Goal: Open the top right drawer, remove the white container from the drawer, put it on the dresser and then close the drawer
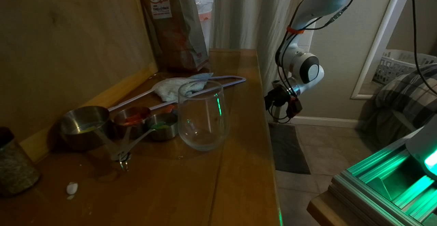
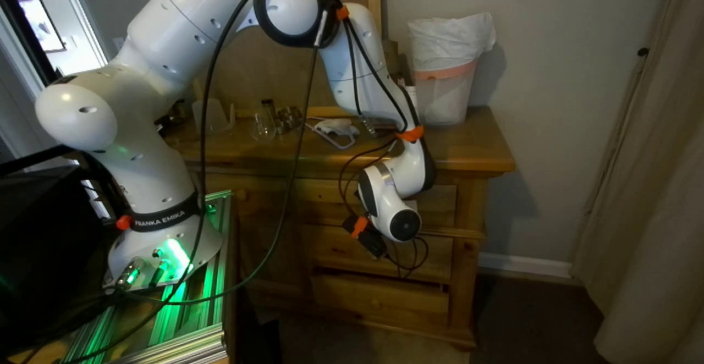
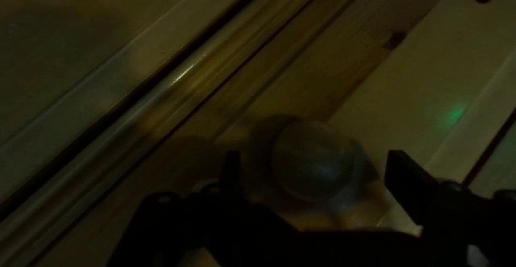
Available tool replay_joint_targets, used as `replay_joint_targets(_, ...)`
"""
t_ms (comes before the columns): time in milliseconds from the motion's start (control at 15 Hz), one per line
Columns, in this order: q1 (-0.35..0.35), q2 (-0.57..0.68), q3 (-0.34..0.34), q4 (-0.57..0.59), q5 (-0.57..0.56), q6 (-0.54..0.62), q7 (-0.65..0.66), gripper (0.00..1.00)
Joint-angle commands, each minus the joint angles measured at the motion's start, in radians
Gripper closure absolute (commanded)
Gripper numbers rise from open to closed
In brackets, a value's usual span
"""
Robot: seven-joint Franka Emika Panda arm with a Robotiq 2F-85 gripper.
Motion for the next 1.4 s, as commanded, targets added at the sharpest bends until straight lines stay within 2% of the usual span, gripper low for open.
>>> replay_joint_targets(0, 0.030, 0.023, -0.024, 0.028, 0.029, -0.020, 0.019, 0.41)
replay_joint_targets(333, 0.034, 0.023, -0.034, 0.028, 0.035, -0.010, 0.017, 0.75)
replay_joint_targets(800, 0.022, -0.016, -0.083, -0.027, 0.020, -0.002, 0.005, 0.75)
replay_joint_targets(1333, 0.001, -0.046, -0.179, -0.110, -0.007, -0.044, -0.056, 0.75)
